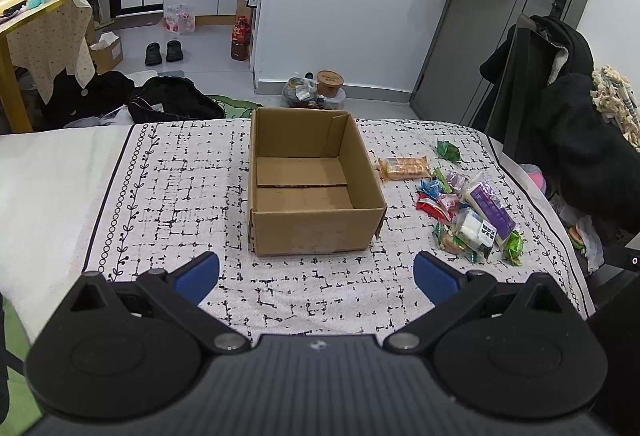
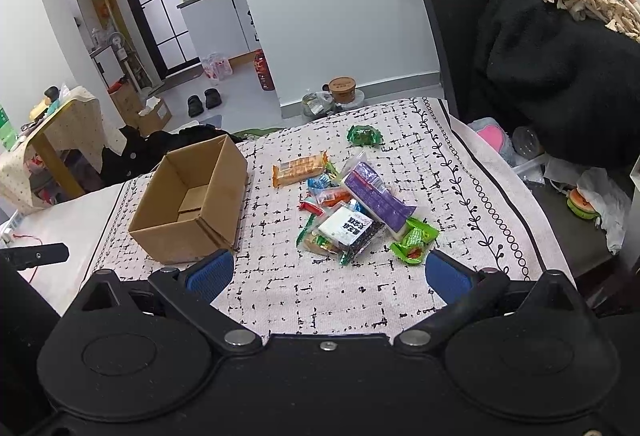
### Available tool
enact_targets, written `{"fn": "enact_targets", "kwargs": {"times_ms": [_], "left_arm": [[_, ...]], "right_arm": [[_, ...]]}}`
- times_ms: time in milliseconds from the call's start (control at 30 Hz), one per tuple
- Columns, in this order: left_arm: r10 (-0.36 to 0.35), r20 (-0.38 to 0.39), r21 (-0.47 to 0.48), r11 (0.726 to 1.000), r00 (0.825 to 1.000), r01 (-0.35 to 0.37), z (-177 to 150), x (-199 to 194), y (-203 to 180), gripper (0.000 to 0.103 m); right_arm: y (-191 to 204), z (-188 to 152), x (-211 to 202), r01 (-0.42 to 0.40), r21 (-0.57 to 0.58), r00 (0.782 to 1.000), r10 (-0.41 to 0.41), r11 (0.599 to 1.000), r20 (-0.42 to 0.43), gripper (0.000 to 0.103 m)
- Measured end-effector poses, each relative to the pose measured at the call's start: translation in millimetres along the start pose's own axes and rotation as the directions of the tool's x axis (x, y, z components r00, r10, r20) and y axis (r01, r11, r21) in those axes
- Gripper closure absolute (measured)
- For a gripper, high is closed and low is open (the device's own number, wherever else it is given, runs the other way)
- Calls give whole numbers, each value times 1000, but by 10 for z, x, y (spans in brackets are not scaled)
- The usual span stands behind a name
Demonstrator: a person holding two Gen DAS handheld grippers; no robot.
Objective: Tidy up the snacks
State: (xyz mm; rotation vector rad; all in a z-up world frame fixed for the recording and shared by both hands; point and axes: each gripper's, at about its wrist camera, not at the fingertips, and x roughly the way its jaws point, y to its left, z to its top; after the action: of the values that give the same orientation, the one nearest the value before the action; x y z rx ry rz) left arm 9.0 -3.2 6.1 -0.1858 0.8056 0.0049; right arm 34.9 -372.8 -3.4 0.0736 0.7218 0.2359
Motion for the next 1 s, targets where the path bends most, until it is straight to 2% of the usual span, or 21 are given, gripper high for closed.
{"fn": "enact_targets", "kwargs": {"times_ms": [433,767,1000], "left_arm": [[-35,-14,69,997,999,36,61,211,-116,0],[-91,-79,141,985,993,102,176,667,-270,1],[-155,-70,190,968,985,165,309,884,-479,1]], "right_arm": [[-43,-25,109,7,19,1000,-6,1000,-25,0],[-85,41,215,37,36,999,-36,999,-22,0],[-168,71,384,68,76,997,-65,995,-46,0]]}}
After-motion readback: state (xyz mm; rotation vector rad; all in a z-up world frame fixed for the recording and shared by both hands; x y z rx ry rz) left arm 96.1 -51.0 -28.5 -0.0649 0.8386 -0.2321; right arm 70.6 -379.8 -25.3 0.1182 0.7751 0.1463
